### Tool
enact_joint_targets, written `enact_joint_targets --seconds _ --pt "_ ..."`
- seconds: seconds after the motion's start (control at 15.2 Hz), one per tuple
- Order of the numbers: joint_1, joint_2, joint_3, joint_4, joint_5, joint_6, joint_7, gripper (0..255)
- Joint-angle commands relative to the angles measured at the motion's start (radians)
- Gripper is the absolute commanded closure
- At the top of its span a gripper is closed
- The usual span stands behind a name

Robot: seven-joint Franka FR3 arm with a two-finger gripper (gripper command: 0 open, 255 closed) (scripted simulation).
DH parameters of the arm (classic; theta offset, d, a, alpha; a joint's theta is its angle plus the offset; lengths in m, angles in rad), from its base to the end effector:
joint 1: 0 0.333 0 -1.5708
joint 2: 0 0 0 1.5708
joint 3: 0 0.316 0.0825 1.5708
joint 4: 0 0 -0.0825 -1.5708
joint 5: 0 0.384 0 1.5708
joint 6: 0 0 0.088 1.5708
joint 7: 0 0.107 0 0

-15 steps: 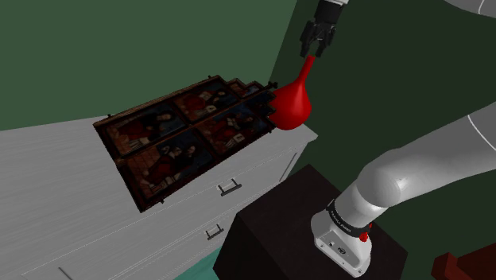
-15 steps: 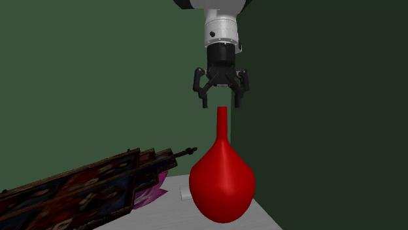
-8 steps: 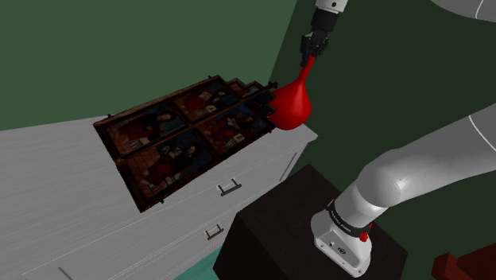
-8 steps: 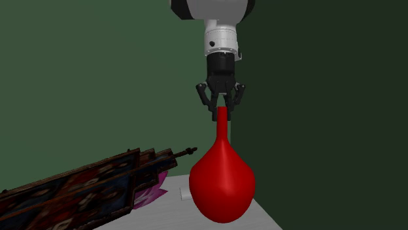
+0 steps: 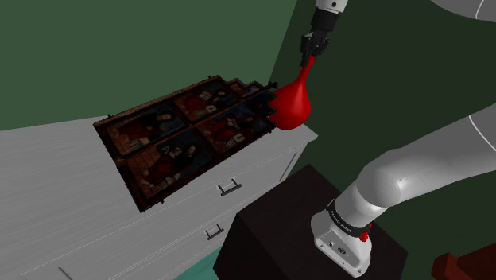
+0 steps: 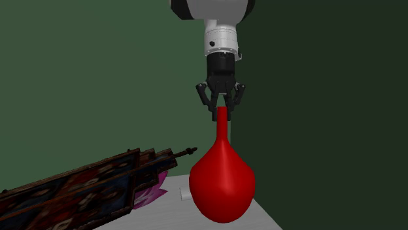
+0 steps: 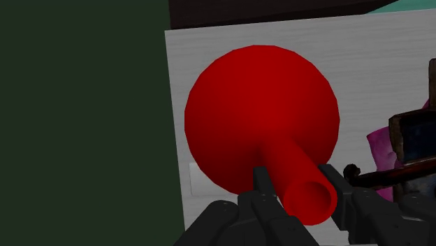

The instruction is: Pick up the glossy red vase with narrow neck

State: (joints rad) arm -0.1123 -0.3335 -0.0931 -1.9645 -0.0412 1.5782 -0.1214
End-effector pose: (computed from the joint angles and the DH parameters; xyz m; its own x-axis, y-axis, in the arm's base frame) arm 0.4340 -0.1010 0.6056 0.9955 -0.0766 -0.0550 -0.0765 -0.9971 0.0040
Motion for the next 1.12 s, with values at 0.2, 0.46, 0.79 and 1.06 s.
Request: enact_joint_targets --seconds 0.2,0.46,0.79,1.06 --pt "0.001 0.012 0.001 0.063 0.001 -0.053 -0.001 255" --pt "0.001 0.027 0.001 0.132 0.002 -0.107 -0.003 255" --pt "0.002 0.051 0.001 0.226 0.004 -0.177 -0.005 255" --pt "0.002 0.063 0.001 0.268 0.005 -0.207 -0.007 255"
